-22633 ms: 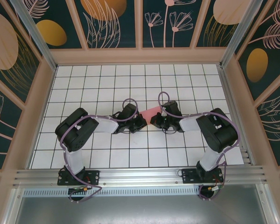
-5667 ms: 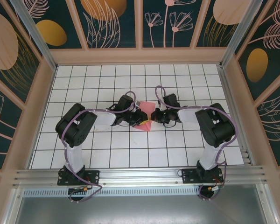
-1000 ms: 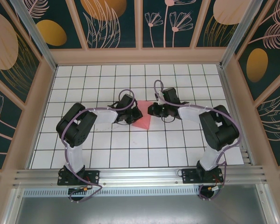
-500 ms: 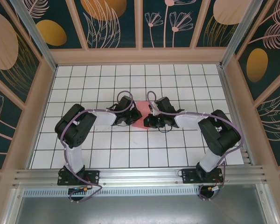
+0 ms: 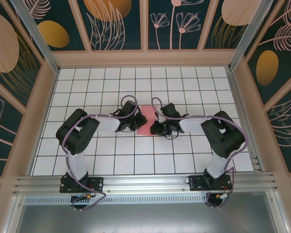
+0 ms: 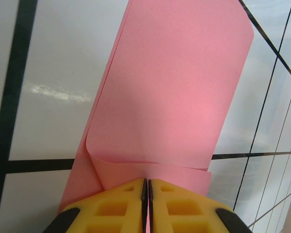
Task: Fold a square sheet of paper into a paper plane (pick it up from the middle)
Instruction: Fold the triangle a second time at the center of the table.
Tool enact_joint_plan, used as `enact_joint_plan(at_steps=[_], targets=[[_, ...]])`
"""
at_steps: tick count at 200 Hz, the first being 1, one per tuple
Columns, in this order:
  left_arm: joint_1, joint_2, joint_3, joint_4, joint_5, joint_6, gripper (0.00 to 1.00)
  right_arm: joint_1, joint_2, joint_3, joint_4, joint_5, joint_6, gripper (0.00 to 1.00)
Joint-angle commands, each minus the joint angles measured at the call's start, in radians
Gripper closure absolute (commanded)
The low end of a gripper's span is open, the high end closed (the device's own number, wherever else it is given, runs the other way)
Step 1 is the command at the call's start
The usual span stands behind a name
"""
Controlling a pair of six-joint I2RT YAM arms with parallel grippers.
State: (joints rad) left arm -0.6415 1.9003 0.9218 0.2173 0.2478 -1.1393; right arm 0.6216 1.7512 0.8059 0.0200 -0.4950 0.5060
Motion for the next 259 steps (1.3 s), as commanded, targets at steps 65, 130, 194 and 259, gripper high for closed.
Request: enact_joint_plan(at_steps=[65,130,194,259], targets=[[0.005,0.013,-0.046,-0.101,-0.045,-0.017,0.86,-0.004,0.026,-0.044,-0.034,-0.019,-0.003,0.9],[0.006,0.001,-0.084,-0.1,-0.055,-0.027,0.87,-0.029,-0.093,-0.128,-0.105,-0.041,-0.034,0.91],[0.006,-0.009,-0.125,0.006,-0.041,-0.029,0.87,-0.069,-0.289,-0.126,0.032,0.037,0.032,0.91],[0.005,-0.01,-0.153,0.039,-0.022,-0.03,0.86,-0.034,-0.099,-0.02,0.07,-0.036,0.032,0.92]])
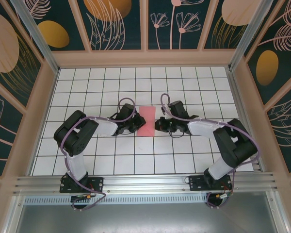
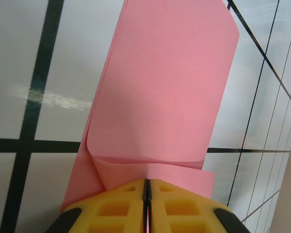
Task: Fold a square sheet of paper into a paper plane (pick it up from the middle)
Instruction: Fold the triangle a second time at the center of the table.
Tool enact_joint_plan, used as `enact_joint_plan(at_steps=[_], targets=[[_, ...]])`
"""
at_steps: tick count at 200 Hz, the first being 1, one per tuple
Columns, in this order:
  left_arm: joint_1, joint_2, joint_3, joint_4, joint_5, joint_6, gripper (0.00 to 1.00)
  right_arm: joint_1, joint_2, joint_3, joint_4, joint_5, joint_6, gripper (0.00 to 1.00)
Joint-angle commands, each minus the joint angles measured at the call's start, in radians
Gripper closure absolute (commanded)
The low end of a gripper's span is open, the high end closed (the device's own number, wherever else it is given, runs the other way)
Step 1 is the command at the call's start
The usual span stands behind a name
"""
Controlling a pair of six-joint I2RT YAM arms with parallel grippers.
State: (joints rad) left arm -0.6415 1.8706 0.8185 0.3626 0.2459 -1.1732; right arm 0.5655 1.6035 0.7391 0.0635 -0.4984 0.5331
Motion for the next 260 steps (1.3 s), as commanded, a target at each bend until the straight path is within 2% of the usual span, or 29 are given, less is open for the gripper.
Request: enact_joint_plan(at_steps=[1,48,120,181,207,260], targets=[[0.005,0.02,-0.05,-0.107,-0.02,0.003,0.86,0.022,0.051,0.048,0.025,-0.033,0.005,0.92],[0.006,0.024,-0.042,-0.115,-0.008,0.016,0.86,0.057,0.126,0.095,-0.042,-0.019,-0.005,0.92],[0.006,-0.011,-0.022,-0.127,-0.002,0.054,0.85,0.057,0.186,0.103,-0.106,0.022,-0.015,0.93],[0.0,-0.119,-0.075,0.038,0.098,0.057,0.81,0.054,0.2,0.115,-0.145,0.037,-0.022,0.94],[-0.014,-0.126,-0.096,0.107,0.128,0.028,0.85,0.054,0.198,0.12,-0.15,0.037,-0.027,0.94],[-0.054,-0.079,-0.099,0.113,0.136,0.012,0.91,0.057,0.211,0.127,-0.159,0.037,-0.029,0.94]])
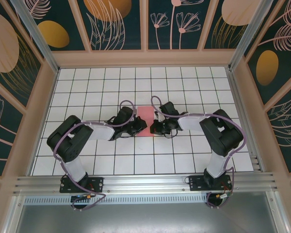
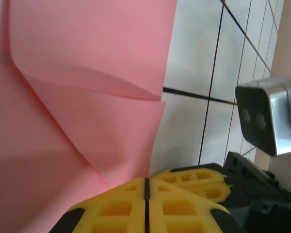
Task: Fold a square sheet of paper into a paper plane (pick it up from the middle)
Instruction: Fold the triangle a second time at the center of the table.
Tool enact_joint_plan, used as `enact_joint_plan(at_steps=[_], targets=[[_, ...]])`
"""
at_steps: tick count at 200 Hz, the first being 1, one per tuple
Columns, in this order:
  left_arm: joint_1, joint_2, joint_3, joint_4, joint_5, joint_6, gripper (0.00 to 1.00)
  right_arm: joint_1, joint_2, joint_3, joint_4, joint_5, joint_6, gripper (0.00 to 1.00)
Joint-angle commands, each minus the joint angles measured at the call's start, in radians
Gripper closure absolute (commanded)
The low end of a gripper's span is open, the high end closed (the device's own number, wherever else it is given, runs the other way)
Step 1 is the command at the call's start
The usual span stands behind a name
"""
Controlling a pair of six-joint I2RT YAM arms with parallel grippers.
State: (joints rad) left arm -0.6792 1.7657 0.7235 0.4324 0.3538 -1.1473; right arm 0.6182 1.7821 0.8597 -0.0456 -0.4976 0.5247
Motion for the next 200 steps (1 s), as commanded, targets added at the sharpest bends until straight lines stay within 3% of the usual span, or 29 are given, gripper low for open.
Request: enact_joint_plan(at_steps=[1,66,200], targets=[[-0.016,0.027,-0.003,0.045,0.029,-0.014,0.91,0.004,0.033,0.007,-0.049,0.036,-0.02,0.94],[-0.019,0.079,0.008,0.049,0.059,-0.019,0.91,0.009,0.03,-0.005,-0.038,0.034,-0.005,0.94],[-0.017,0.081,0.08,-0.164,-0.143,0.027,0.92,0.011,0.025,-0.092,-0.028,0.045,-0.015,0.99]])
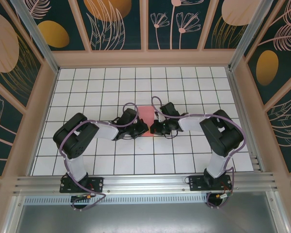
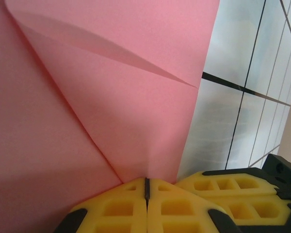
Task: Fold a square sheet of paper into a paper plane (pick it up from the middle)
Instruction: Fold the triangle a second time at the center of the table.
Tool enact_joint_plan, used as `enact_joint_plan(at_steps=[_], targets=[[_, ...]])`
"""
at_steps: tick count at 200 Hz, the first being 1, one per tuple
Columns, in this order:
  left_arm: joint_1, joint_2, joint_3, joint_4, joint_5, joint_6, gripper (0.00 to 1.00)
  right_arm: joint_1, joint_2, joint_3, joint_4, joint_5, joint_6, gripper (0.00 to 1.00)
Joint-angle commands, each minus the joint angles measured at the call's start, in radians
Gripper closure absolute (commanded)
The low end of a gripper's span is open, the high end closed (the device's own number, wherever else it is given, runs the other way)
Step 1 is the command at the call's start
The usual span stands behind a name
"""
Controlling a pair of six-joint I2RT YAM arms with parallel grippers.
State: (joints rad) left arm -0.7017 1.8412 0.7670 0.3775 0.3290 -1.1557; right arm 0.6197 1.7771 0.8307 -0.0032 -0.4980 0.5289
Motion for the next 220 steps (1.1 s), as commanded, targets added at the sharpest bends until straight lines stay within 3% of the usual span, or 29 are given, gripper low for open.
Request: enact_joint_plan(at_steps=[1,180,220], targets=[[0.006,0.005,0.039,-0.111,-0.118,0.037,0.92,0.009,0.03,-0.065,-0.071,0.045,-0.019,0.99],[0.142,0.042,0.079,-0.185,-0.16,0.156,0.92,-0.009,0.055,-0.138,-0.064,0.039,-0.039,0.99],[0.166,0.06,0.188,-0.357,-0.219,0.225,0.92,-0.009,0.048,-0.139,-0.062,0.045,-0.035,0.99]])
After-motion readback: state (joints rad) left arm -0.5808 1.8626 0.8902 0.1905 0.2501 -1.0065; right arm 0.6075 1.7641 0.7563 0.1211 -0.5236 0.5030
